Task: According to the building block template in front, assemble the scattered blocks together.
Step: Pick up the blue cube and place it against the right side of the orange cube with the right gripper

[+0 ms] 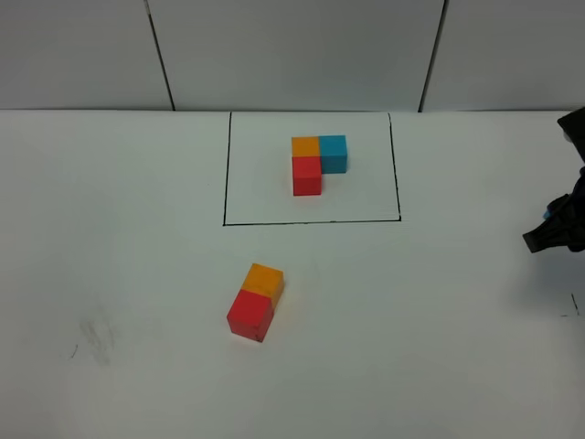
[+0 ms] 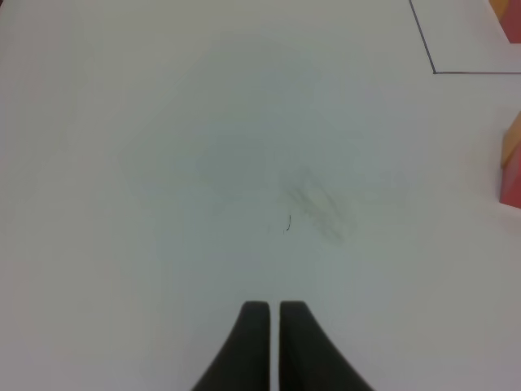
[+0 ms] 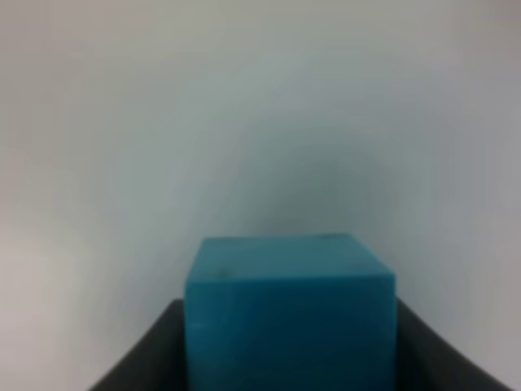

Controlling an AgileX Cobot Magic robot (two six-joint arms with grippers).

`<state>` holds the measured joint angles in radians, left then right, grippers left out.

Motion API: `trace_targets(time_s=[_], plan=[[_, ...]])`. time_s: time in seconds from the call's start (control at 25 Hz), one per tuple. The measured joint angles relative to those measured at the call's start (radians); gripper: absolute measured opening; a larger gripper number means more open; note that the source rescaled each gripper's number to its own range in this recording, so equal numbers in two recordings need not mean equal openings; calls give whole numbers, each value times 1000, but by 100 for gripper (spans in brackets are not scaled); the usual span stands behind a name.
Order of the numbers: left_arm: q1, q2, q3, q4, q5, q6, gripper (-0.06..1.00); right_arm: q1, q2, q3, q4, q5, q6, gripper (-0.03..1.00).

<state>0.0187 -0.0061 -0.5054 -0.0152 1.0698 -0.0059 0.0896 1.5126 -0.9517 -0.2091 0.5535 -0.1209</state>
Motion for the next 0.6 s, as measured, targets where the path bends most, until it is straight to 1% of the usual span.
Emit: trace_targets(time_s=[0.24, 0.36, 0.44, 0.6], plan=[[0, 0, 0, 0, 0, 0, 0, 110, -46, -65, 14, 126, -148, 49], [0, 0, 0, 0, 0, 0, 0, 177, -46, -66, 28, 178, -255, 49], [0, 0, 0, 0, 0, 0, 0, 222, -46, -66, 43, 199, -343, 49], [0, 0, 0, 0, 0, 0, 0, 317, -46, -66, 97, 210, -469, 49]])
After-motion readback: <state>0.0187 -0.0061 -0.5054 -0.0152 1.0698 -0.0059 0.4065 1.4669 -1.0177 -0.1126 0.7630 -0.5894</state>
